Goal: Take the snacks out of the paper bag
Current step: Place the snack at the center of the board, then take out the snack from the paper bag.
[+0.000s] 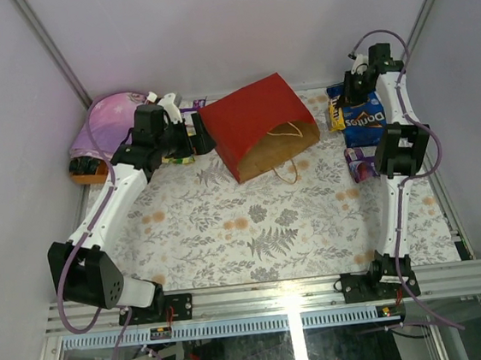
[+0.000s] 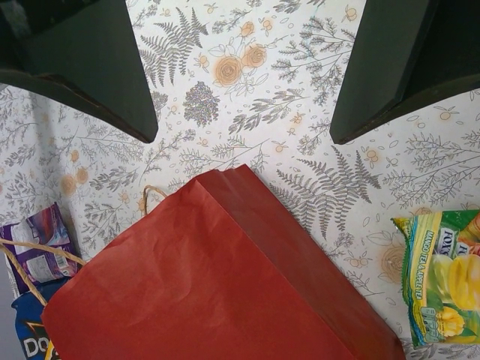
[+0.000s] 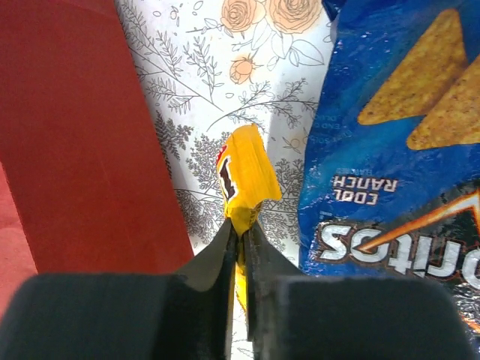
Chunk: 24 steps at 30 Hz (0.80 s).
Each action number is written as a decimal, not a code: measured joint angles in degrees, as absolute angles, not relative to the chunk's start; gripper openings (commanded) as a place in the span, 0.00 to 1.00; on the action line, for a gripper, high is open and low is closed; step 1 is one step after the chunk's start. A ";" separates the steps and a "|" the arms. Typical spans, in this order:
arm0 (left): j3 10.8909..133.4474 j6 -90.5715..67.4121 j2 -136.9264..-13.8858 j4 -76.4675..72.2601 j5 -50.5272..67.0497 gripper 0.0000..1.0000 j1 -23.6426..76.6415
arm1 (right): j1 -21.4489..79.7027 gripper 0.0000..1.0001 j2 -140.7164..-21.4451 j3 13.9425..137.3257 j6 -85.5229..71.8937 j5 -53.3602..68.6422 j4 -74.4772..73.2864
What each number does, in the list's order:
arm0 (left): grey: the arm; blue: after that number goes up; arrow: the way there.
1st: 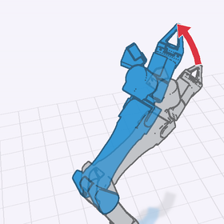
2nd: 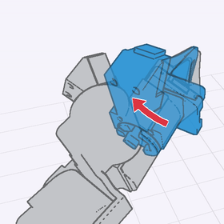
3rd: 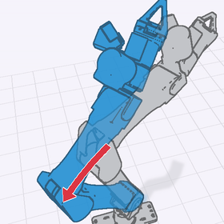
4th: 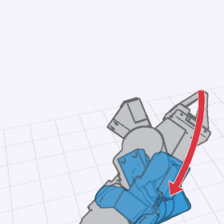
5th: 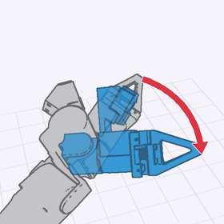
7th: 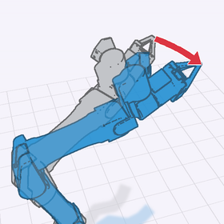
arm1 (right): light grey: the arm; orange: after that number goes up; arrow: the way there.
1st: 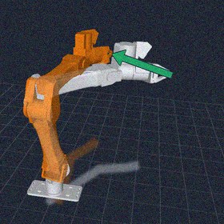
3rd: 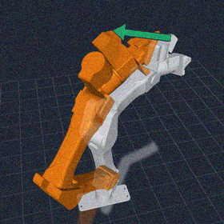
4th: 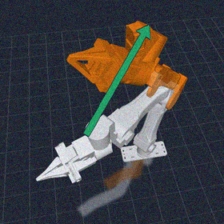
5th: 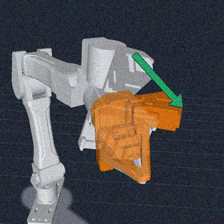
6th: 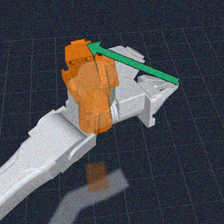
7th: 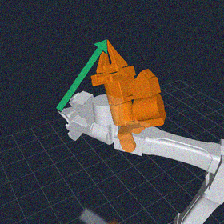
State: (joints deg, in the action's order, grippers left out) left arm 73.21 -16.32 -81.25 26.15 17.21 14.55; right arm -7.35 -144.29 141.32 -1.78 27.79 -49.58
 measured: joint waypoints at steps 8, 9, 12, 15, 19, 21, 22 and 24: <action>73.21 -16.29 -81.25 26.15 17.74 1.00 14.50 | -7.97 0.99 -144.64 142.47 -0.25 29.36 -49.89; 73.21 -16.29 -81.25 26.15 17.74 1.00 14.50 | -7.88 1.00 -144.49 142.47 0.08 29.34 -49.80; 73.21 -16.29 -81.25 26.15 17.69 1.00 14.50 | -7.81 1.00 -142.69 142.47 0.03 27.83 -49.41; 73.21 -16.29 -81.25 26.15 17.61 1.00 14.50 | -7.81 1.00 -136.11 137.97 -1.65 23.90 -46.70; 73.21 -16.29 -81.25 26.15 17.50 1.00 14.48 | -7.81 0.82 -115.94 115.00 -7.22 19.38 -34.41; 73.21 -16.29 -81.25 26.13 17.32 1.00 14.44 | -7.84 0.78 -102.83 99.31 -11.64 16.58 -25.17; 73.19 -16.29 -81.25 26.11 17.26 1.00 14.39 | -7.79 0.78 -95.88 90.78 -14.41 15.05 -19.81; 73.19 -16.27 -81.25 26.06 17.04 1.00 14.33 | -7.29 0.79 -83.07 74.08 -20.03 11.29 -9.43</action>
State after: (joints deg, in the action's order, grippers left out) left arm 73.19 -16.27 -81.25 26.06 17.04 14.33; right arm -7.29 -83.07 74.08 -20.03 11.29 -9.43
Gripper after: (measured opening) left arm 0.995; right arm 0.785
